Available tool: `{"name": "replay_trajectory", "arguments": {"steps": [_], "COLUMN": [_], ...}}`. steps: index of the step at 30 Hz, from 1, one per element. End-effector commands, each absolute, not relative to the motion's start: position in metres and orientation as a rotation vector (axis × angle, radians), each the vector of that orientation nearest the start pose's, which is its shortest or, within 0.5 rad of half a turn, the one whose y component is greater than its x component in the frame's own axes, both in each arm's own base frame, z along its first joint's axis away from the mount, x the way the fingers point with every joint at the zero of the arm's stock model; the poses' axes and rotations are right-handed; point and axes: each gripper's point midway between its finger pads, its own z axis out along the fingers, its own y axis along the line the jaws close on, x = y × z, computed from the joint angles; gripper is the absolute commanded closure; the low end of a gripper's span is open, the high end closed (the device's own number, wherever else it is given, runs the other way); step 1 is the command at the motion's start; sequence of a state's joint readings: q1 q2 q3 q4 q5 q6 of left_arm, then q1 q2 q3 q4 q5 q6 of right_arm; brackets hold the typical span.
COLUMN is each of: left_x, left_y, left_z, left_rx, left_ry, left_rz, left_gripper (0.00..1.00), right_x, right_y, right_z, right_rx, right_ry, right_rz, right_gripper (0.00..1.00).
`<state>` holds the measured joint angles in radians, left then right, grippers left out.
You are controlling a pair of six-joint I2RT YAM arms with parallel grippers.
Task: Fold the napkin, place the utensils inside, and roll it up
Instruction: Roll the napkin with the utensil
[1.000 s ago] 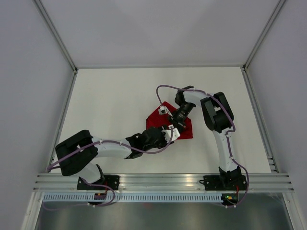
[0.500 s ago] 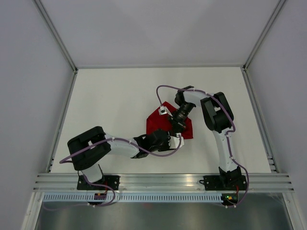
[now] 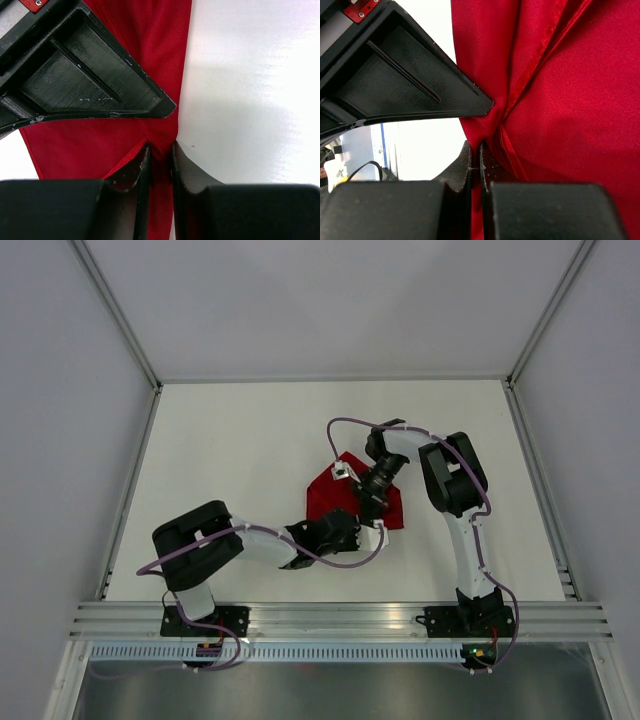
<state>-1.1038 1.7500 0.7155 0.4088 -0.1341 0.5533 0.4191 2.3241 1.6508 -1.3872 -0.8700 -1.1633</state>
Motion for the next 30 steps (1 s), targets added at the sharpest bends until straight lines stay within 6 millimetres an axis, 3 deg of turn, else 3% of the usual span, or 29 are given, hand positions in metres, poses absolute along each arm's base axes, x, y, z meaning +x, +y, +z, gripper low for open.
{"name": "replay_trajectory", "arguments": {"steps": [1, 5, 9, 17, 23, 24, 26, 27, 28, 30], "left_x": [0.221, 0.214, 0.205, 0.206, 0.208, 0.205, 0.205, 0.203, 0.199, 0.198], "left_y": [-0.354, -0.359, -0.36, -0.358, -0.357, -0.354, -0.353, -0.353, -0.349, -0.348], "left_z": [0.003, -0.001, -0.004, 0.008, 0.006, 0.003, 0.001, 0.0, -0.001, -0.002], "left_rx": [1.657, 1.686, 1.701, 1.615, 1.572, 1.573, 1.569, 1.563, 1.558, 1.53], "left_ry": [1.562, 1.59, 1.654, 1.755, 1.908, 1.959, 2.037, 2.071, 2.115, 2.173], "left_rz": [-0.173, -0.23, -0.315, -0.523, -0.681, -0.701, -0.766, -0.798, -0.853, -0.936], "left_gripper": [0.92, 0.98, 0.98, 0.98, 0.98, 0.98, 0.98, 0.98, 0.98, 0.98], "right_x": [0.251, 0.253, 0.263, 0.311, 0.357, 0.352, 0.359, 0.349, 0.353, 0.337], "right_y": [0.223, 0.225, 0.228, 0.225, 0.18, 0.172, 0.159, 0.152, 0.149, 0.144], "right_z": [-0.002, 0.003, 0.03, 0.104, 0.142, 0.135, 0.152, 0.135, 0.151, 0.149], "right_rx": [-1.881, -1.867, -1.805, -1.503, -1.243, -1.213, -1.196, -1.186, -1.197, -1.213], "right_ry": [2.201, 2.177, 2.125, 2.027, 1.968, 1.995, 1.922, 1.965, 1.88, 1.821], "right_rz": [1.416, 1.374, 1.355, 1.275, 1.035, 1.018, 0.887, 0.851, 0.756, 0.676], "right_gripper": [0.93, 0.7, 0.54, 0.5, 0.5, 0.5, 0.49, 0.49, 0.49, 0.49]}}
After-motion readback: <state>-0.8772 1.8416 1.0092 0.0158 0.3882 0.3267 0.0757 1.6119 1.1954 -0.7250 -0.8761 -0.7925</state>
